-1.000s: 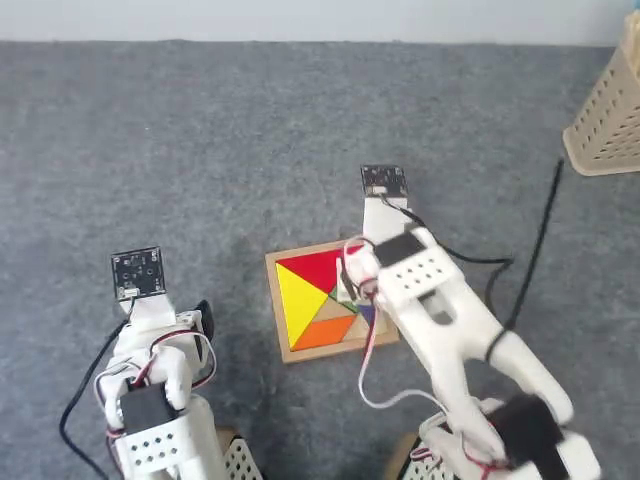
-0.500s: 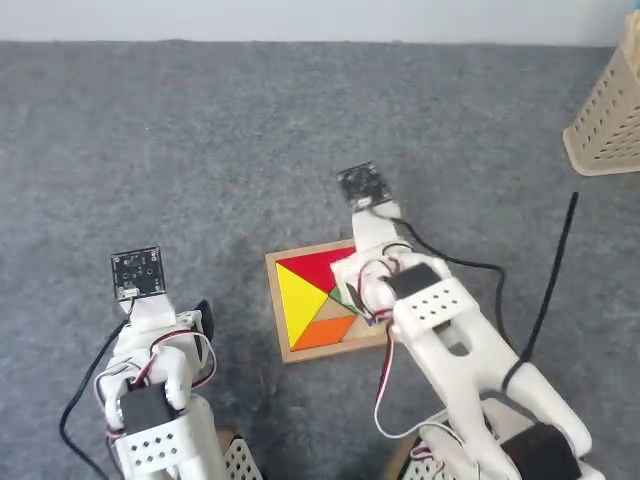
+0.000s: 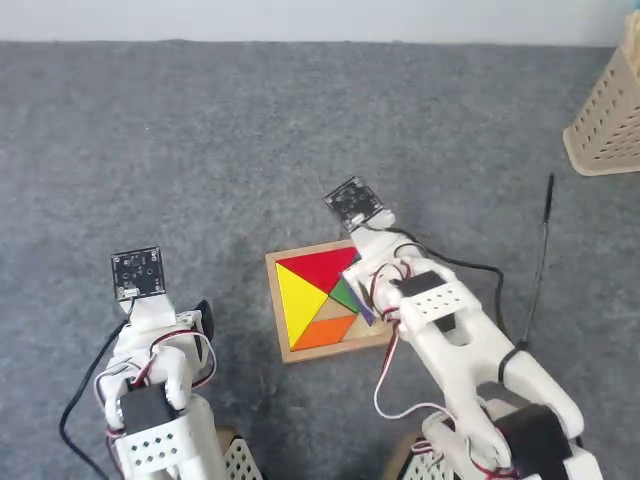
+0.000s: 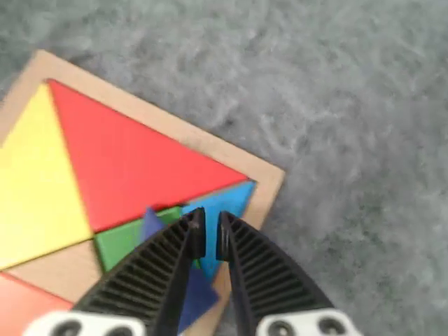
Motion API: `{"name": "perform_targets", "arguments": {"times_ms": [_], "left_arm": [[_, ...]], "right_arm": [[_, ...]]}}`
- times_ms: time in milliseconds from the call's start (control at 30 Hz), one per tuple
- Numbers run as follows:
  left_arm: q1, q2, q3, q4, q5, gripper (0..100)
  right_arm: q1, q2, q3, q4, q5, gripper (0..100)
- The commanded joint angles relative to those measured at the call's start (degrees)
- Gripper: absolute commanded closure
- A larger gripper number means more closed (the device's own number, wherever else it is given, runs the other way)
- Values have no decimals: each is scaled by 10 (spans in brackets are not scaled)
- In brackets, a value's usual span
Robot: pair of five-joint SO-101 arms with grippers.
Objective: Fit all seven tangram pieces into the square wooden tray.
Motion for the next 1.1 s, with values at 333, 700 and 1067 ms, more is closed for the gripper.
{"name": "perform_targets", "arguments": {"times_ms": [333, 700, 1067], "left_arm": [[2, -8, -7, 3, -3, 784], [2, -8, -7, 3, -3, 784], [2, -8, -7, 3, -3, 784]], "right_arm": [[47, -6, -18, 41, 7, 992], [46, -6, -18, 83, 7, 992], [49, -55, -17, 137, 4, 992]]}}
